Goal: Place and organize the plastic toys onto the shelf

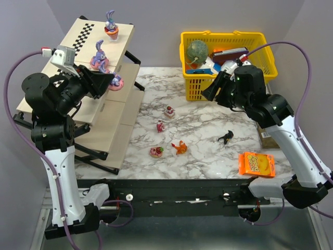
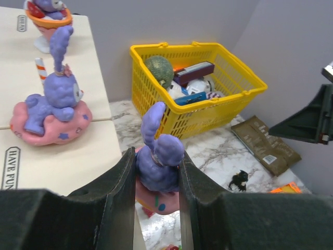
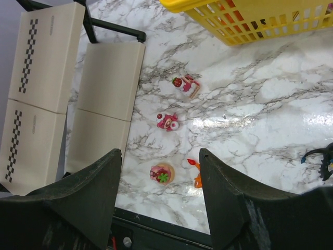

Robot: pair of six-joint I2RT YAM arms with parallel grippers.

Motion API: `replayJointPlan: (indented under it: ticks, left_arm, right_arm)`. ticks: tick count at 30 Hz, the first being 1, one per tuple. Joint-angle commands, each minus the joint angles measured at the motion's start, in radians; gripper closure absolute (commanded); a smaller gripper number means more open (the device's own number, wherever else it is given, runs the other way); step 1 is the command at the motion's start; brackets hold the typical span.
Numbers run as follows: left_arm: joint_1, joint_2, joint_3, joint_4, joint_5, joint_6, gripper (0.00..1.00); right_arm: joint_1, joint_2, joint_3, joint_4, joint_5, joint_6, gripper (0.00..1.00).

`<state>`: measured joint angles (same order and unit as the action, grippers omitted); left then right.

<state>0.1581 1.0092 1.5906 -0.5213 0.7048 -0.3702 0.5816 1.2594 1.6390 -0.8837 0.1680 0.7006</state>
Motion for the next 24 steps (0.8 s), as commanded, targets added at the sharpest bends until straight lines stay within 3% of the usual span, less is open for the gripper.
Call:
replayJointPlan:
  ticks: [1, 11, 24]
  left_arm:
    - [0.041, -0.043, -0.035, 0.127, 0.154, -0.101, 1.00]
    - [0.165, -0.096, -0.158, 0.188, 0.222, -0.208, 1.00]
    - [0.372, -0.110, -0.175, 0.231, 0.311, -0.292, 1.00]
  right_arm:
    - [0.000, 0.017, 0.044, -0.003, -0.015, -0.035, 0.31]
    - [-0.015, 0.038, 0.019, 0.008, -0.022, -0.081, 0.30]
    - [-0.085, 0.055, -0.149, 0.126, 0.116, -0.306, 0.29]
